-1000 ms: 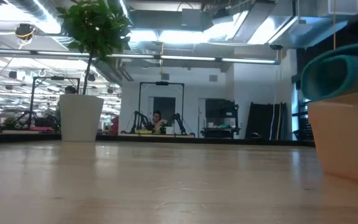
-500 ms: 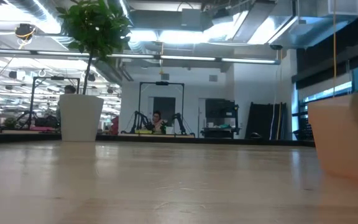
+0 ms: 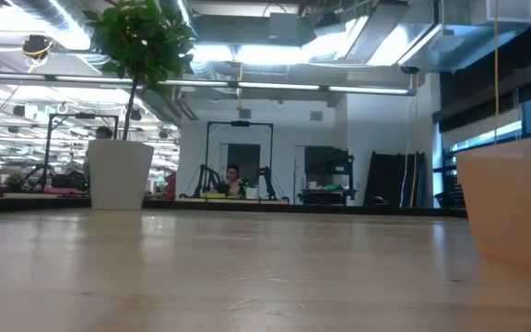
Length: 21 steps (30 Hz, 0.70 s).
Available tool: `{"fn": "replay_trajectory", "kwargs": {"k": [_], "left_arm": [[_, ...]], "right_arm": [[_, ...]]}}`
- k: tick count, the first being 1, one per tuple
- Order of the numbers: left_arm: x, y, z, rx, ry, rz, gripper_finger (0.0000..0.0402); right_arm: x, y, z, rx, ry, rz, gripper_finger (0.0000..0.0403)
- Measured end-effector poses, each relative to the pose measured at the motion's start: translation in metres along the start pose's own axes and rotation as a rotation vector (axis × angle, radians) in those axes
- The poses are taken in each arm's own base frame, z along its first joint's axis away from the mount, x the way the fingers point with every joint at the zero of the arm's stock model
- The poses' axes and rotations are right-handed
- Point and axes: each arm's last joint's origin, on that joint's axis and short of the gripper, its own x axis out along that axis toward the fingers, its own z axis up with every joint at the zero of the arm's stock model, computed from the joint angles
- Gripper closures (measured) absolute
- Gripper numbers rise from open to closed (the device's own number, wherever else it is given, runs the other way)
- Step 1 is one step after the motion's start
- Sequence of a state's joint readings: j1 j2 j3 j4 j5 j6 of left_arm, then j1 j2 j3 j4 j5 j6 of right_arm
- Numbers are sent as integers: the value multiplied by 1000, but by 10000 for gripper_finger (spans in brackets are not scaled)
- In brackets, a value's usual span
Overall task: Roll microfiber towels into tight, uniform cylinder then place into a basket
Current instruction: Put the rolled light blue microfiber towel into the orange bin
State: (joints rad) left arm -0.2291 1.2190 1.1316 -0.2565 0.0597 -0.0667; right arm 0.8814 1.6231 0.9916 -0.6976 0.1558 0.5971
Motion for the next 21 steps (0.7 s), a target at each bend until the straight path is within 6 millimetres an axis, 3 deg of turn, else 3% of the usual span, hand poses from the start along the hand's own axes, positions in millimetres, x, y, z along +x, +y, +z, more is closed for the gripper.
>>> {"fn": "replay_trajectory", "kwargs": {"k": [5, 15, 21], "left_arm": [[0, 0, 0, 0, 2, 0, 317], [0, 0, -1, 0, 5, 0, 317], [0, 0, -1, 0, 5, 0, 317]], "right_arm": [[3, 1, 0, -2, 14, -1, 341], [3, 1, -1, -25, 21, 8, 252], [3, 2, -1, -73, 115, 163, 221]]}}
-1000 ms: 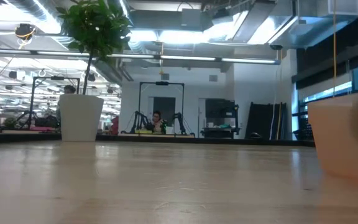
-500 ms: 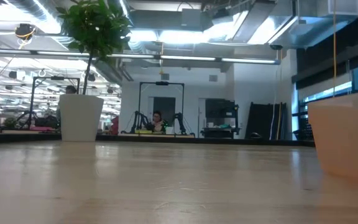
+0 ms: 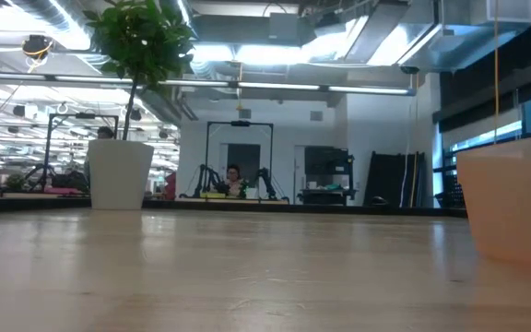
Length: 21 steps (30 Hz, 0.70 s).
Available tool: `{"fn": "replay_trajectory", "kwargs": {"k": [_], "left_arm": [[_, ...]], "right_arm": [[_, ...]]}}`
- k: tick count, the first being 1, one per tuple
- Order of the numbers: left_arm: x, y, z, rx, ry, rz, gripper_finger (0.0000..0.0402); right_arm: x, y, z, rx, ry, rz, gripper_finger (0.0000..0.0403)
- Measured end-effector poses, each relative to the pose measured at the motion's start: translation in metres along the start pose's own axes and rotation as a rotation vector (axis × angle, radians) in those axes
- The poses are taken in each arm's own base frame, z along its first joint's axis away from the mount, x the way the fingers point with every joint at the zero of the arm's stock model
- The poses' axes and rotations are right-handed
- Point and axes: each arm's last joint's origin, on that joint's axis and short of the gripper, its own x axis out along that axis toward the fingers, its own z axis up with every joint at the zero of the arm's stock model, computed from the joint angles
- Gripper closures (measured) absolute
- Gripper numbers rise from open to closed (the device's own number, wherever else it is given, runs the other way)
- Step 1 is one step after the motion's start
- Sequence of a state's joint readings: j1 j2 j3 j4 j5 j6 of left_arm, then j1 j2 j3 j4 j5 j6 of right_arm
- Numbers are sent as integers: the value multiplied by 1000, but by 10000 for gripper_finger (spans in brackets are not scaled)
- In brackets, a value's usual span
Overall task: Roll microfiber towels into tight, uniform cylinder then place into a basket
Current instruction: Put the rolled light blue microfiber towel into the orange bin
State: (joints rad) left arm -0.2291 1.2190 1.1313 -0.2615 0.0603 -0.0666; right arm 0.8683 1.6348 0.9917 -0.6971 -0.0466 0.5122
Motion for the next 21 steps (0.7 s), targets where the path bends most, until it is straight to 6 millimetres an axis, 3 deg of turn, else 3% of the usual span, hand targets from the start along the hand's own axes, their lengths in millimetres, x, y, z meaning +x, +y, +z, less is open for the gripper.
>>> {"fn": "replay_trajectory", "kwargs": {"k": [7, 21], "left_arm": [[0, 0, 0, 0, 1, 0, 317], [0, 0, -7, -3, 71, 4, 317]], "right_arm": [[-4, -10, 5, 51, 3, 30, 218], [-40, -26, 10, 154, -116, 82, 218]]}}
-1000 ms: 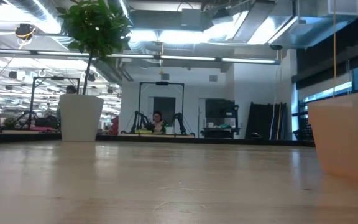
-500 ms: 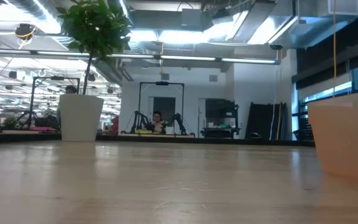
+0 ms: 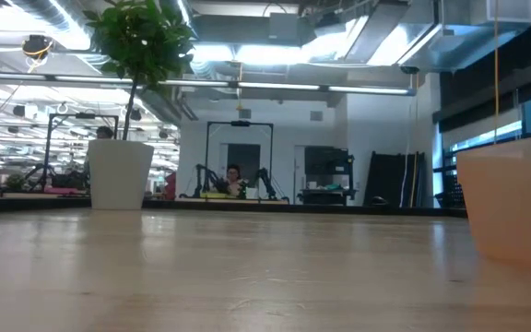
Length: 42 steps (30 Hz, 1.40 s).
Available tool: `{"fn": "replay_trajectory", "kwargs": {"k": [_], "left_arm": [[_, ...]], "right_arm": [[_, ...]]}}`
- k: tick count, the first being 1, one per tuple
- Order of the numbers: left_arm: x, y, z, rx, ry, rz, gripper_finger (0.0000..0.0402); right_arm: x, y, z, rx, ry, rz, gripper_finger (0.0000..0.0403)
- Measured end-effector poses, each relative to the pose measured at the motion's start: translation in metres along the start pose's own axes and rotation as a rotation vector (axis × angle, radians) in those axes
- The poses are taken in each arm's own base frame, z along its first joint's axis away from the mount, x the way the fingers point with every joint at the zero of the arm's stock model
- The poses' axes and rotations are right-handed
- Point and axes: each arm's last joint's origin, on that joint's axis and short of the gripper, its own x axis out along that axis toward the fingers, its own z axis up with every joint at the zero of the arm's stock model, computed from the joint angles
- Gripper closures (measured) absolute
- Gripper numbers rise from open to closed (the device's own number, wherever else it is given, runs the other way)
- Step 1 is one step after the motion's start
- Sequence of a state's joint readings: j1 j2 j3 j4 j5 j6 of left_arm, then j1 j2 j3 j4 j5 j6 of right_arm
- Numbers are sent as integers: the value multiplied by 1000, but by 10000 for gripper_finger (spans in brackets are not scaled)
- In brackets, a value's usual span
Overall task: Roll microfiber towels into tight, uniform cylinder then place into a basket
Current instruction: Put the rolled light blue microfiber towel into the orange bin, then return to Home Position
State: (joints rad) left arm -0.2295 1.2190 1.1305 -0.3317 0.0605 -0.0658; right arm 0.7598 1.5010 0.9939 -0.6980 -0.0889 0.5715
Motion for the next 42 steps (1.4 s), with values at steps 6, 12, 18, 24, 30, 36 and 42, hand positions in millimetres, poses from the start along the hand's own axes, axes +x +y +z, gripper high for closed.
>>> {"fn": "replay_trajectory", "kwargs": {"k": [6, 12, 18, 24, 30, 36, 42], "left_arm": [[0, 0, 0, 23, -1, 0, 317], [0, 0, 0, 51, -2, 0, 317], [0, 0, 0, 51, -2, 0, 317], [0, 0, 0, 51, -3, 0, 317], [0, 0, 0, 42, -4, -1, 317], [0, 0, 1, -65, -10, -2, 317], [0, 0, 1, -163, -13, -3, 317]], "right_arm": [[1, 1, 2, -4, 8, 47, 218], [12, -3, 7, -31, 13, 29, 218], [20, -9, 11, -15, 30, 12, 218], [11, -14, 12, 58, -8, -27, 218], [-8, -13, 11, 79, -85, -22, 218], [-31, -11, 10, 88, -136, 10, 218], [-81, -15, 11, 88, -300, -79, 218]]}}
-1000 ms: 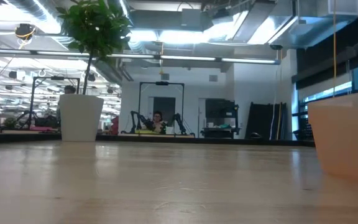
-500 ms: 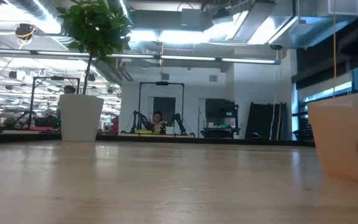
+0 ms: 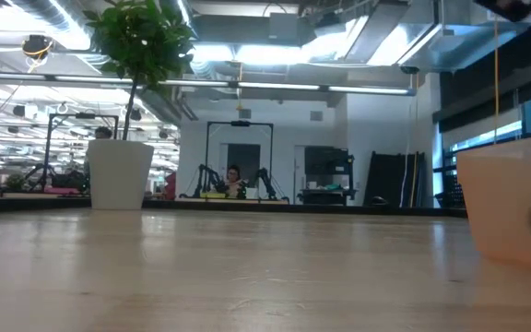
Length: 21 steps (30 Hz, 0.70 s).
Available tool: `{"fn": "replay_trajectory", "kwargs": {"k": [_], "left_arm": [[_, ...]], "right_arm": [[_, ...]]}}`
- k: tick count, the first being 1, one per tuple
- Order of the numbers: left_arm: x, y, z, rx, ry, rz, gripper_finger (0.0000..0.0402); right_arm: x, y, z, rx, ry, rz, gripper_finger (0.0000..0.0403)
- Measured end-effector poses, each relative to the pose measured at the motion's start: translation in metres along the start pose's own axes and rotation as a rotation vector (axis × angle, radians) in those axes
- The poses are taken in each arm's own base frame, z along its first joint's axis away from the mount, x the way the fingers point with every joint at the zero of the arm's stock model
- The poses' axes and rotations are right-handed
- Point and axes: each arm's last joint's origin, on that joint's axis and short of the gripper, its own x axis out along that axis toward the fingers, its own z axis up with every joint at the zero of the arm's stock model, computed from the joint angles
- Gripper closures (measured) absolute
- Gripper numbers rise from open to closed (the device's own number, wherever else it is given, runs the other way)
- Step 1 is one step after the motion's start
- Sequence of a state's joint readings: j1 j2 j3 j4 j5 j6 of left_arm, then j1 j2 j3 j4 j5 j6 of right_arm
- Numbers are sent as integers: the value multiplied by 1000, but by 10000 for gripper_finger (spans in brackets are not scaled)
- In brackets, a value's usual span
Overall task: Roll microfiber towels into tight, uniform cylinder then place into a basket
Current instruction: Return to Home Position
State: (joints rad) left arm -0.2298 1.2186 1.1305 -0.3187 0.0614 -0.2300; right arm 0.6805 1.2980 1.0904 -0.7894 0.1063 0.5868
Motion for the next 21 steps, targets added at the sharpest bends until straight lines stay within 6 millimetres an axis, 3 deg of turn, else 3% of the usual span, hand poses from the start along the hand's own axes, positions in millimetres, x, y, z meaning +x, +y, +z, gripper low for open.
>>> {"fn": "replay_trajectory", "kwargs": {"k": [6, 12, 16, 21], "left_arm": [[0, 0, 0, -81, 0, 1, 317], [-2, 0, 3, -74, -33, 11, 320], [-16, -3, 17, -26, -172, -4, 345], [-54, 0, 22, 80, -222, 41, 393]], "right_arm": [[-46, -16, 8, 60, -181, -75, 218], [-77, -33, 17, 129, -357, -177, 231], [-98, -44, 23, 90, -431, -217, 287], [-122, -60, 23, 45, -490, -266, 388]]}}
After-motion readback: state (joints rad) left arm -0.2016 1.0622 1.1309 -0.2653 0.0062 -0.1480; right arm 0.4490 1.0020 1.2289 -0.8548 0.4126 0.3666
